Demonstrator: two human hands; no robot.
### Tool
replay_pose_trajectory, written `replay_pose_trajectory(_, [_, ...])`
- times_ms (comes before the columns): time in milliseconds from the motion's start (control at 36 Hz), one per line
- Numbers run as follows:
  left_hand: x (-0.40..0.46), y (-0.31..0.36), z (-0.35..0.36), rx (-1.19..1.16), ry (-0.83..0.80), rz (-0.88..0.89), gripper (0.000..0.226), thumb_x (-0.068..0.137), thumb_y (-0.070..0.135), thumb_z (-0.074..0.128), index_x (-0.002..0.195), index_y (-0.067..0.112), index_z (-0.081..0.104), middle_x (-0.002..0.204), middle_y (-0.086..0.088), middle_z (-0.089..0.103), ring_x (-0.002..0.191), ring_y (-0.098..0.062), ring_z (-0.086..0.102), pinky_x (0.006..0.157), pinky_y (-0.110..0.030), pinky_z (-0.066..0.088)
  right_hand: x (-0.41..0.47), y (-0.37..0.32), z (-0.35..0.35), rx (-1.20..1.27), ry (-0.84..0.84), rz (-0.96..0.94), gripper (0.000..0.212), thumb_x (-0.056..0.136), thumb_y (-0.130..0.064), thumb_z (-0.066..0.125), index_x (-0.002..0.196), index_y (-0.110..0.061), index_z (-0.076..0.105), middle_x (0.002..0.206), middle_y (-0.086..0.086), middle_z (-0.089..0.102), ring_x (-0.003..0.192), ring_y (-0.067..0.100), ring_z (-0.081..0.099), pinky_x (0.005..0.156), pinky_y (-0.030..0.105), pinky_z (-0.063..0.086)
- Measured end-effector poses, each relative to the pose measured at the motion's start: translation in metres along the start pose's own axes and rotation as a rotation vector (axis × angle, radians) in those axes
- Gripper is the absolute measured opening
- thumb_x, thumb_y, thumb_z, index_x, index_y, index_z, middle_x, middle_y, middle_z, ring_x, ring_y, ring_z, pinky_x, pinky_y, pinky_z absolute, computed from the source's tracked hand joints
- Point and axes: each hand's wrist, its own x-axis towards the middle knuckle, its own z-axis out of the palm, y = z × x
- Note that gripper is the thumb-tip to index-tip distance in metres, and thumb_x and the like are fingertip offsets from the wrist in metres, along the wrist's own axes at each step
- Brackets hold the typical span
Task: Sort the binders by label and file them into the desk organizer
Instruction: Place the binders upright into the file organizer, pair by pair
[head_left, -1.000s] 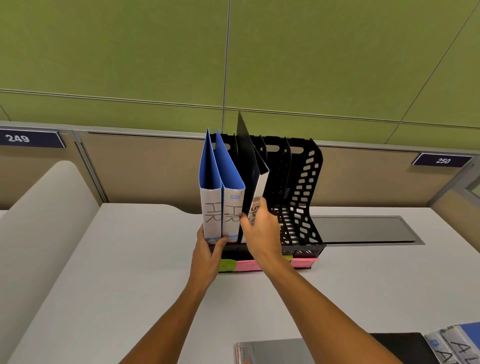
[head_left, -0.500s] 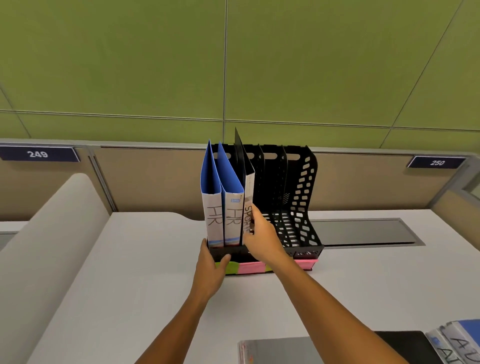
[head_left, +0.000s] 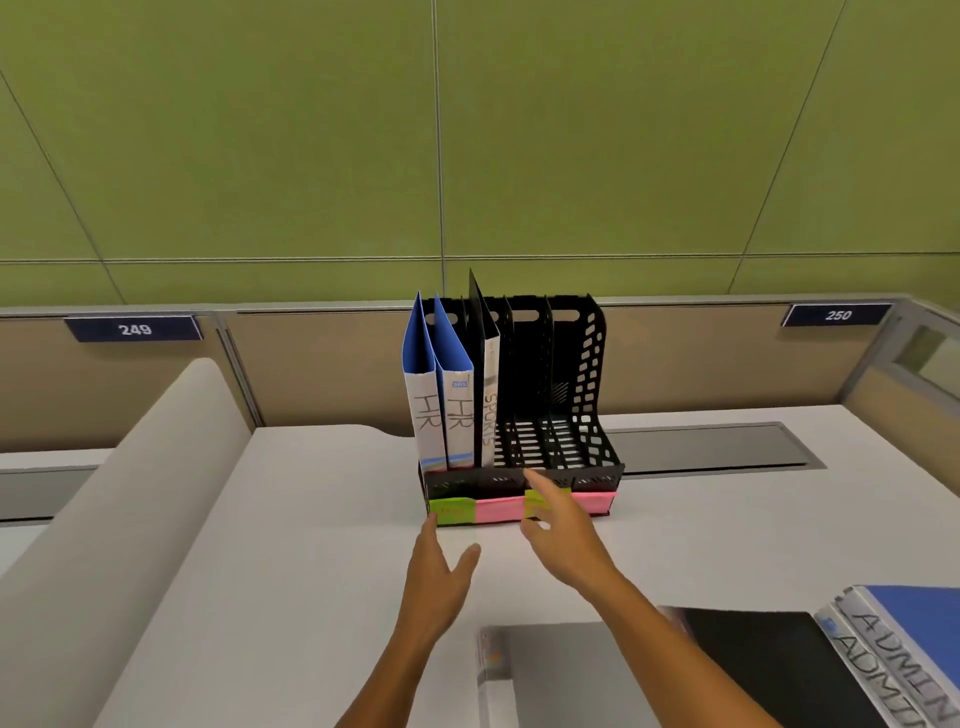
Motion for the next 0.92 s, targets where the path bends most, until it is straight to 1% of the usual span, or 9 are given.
replay_pose_trajectory(139, [-0.050, -0.014, 0.021, 0.041, -0.028, -0.069, 0.080, 0.094, 0.041, 0.064, 0.158, 0.025, 0.018, 0.166, 0.000, 0.022, 0.150, -0.025, 0.029, 0.118, -0.044, 0.032, -0.043, 0.034, -0.011, 0.009, 0.040, 0.061, 0.065, 0.099, -0.014, 0.060, 0.154, -0.037, 0.032, 0.158, -0.005, 0.039, 0.141, 0.018, 0.043, 0.108, 0.036, 0.045])
replay_pose_trajectory(222, [-0.077, -0.023, 0.032, 0.050, -0.048, -0.109, 0.080, 0.094, 0.043, 0.064, 0.158, 0.024, 0.019, 0.166, -0.001, 0.022, 0.150, -0.026, 0.028, 0.118, -0.044, 0.029, -0.070, 0.055, -0.014, -0.033, 0.039, 0.082, 0.067, 0.099, -0.020, 0.061, 0.156, -0.033, 0.028, 0.161, -0.006, 0.033, 0.146, 0.020, 0.037, 0.114, 0.039, 0.038])
replay_pose_trajectory(333, [-0.111, -0.033, 0.043, 0.083, -0.071, -0.142, 0.082, 0.093, 0.044, 0.065, 0.157, 0.021, 0.021, 0.163, -0.001, 0.028, 0.148, -0.022, 0.031, 0.117, -0.036, 0.029, -0.110, 0.081, -0.014, -0.069, 0.010, 0.128, 0.069, 0.099, -0.023, 0.062, 0.156, -0.035, 0.025, 0.161, -0.008, 0.031, 0.147, 0.018, 0.033, 0.116, 0.036, 0.033])
replay_pose_trajectory(417, [-0.132, -0.038, 0.049, 0.103, -0.076, -0.146, 0.079, 0.092, 0.038, 0.069, 0.155, 0.018, 0.026, 0.159, -0.003, 0.034, 0.144, -0.021, 0.036, 0.108, -0.028, 0.031, -0.140, 0.099, -0.012, -0.119, -0.021, 0.127, 0.068, 0.099, -0.023, 0.060, 0.157, -0.033, 0.026, 0.160, -0.007, 0.032, 0.147, 0.015, 0.030, 0.116, 0.025, 0.025])
replay_pose_trajectory(472, [-0.143, -0.041, 0.052, 0.107, -0.067, -0.173, 0.084, 0.090, 0.036, 0.070, 0.156, 0.016, 0.022, 0.161, -0.005, 0.031, 0.146, -0.022, 0.033, 0.111, -0.031, 0.031, -0.159, 0.112, -0.009, -0.163, -0.057, 0.111, 0.068, 0.098, -0.020, 0.058, 0.157, -0.029, 0.026, 0.161, -0.008, 0.030, 0.147, 0.011, 0.027, 0.115, 0.018, 0.018])
replay_pose_trajectory(528, [-0.154, -0.044, 0.054, 0.133, -0.064, -0.204, 0.091, 0.090, 0.037, 0.071, 0.158, 0.013, 0.015, 0.163, -0.007, 0.025, 0.149, -0.024, 0.029, 0.117, -0.037, 0.028, -0.175, 0.125, -0.006, -0.193, -0.099, 0.105, 0.069, 0.098, -0.020, 0.057, 0.158, -0.028, 0.024, 0.163, -0.008, 0.026, 0.149, 0.009, 0.025, 0.118, 0.019, 0.016])
replay_pose_trajectory(611, [-0.169, -0.046, 0.060, 0.166, -0.059, -0.239, 0.096, 0.088, 0.040, 0.072, 0.158, 0.012, 0.012, 0.164, -0.008, 0.024, 0.149, -0.026, 0.028, 0.118, -0.040, 0.028, -0.191, 0.142, -0.001, -0.216, -0.132, 0.120, 0.071, 0.100, -0.025, 0.055, 0.159, -0.030, 0.017, 0.166, -0.008, 0.015, 0.152, 0.010, 0.015, 0.122, 0.025, 0.013])
replay_pose_trajectory(750, [-0.184, -0.047, 0.068, 0.240, -0.037, -0.273, 0.097, 0.087, 0.040, 0.073, 0.157, 0.006, 0.015, 0.162, -0.011, 0.029, 0.148, -0.029, 0.029, 0.121, -0.042, 0.028, -0.202, 0.162, 0.004, -0.309, -0.166, 0.165, 0.078, 0.101, -0.042, 0.051, 0.160, -0.033, 0.001, 0.169, -0.005, -0.006, 0.155, 0.017, -0.006, 0.124, 0.036, 0.005])
replay_pose_trajectory(917, [-0.194, -0.047, 0.078, 0.351, -0.079, -0.287, 0.095, 0.085, 0.048, 0.073, 0.152, 0.005, 0.022, 0.156, -0.013, 0.036, 0.143, -0.033, 0.034, 0.118, -0.046, 0.033, -0.218, 0.177, 0.007, -0.338, -0.232, 0.193, 0.089, 0.095, -0.053, 0.054, 0.160, -0.034, -0.004, 0.168, -0.003, -0.016, 0.154, 0.019, -0.015, 0.126, 0.040, 0.003])
